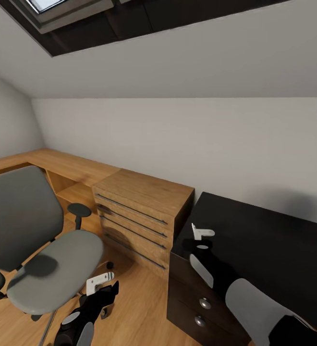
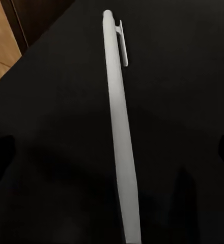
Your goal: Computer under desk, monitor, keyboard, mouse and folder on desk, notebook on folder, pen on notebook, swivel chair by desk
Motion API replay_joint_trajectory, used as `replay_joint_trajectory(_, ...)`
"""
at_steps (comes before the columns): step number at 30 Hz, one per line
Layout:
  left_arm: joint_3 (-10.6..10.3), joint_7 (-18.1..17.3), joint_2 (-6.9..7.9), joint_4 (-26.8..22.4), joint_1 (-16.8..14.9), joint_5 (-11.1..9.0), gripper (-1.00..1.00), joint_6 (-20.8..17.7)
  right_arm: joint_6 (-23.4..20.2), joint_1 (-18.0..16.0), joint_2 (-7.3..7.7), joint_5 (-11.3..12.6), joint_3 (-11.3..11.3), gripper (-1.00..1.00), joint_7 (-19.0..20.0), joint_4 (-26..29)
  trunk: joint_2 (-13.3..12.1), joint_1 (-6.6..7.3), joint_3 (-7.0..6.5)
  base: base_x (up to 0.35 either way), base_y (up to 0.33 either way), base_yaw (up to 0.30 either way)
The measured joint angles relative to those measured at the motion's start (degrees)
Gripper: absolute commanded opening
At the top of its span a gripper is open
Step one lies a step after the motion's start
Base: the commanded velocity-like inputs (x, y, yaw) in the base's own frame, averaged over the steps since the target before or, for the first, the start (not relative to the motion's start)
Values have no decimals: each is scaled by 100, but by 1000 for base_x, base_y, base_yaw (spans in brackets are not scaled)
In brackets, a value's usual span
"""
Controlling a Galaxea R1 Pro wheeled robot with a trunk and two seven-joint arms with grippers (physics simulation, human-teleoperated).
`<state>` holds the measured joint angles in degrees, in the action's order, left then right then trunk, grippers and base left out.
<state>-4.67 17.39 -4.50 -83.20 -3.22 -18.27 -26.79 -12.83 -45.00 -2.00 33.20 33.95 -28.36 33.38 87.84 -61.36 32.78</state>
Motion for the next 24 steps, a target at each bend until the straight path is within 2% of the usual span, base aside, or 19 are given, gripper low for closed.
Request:
replay_joint_trajectory(8,0,0,1,-117,1,-2,100,-11,43,-14,19,-52,-13,100,200,-187,1,1,-1,0,0,0)
replay_joint_trajectory(20,0,0,1,-139,1,-2,100,-12,32,-16,19,-59,-16,100,241,-187,1,1,-1,0,0,0)
replay_joint_trajectory(21,0,0,-1,-137,1,-3,100,-12,33,-16,20,-62,-16,-100,238,-188,1,1,-1,0,0,0)
replay_joint_trajectory(24,-1,0,0,-136,0,-2,100,-12,23,-14,18,-17,-11,-100,258,-177,1,0,-1,0,0,0)
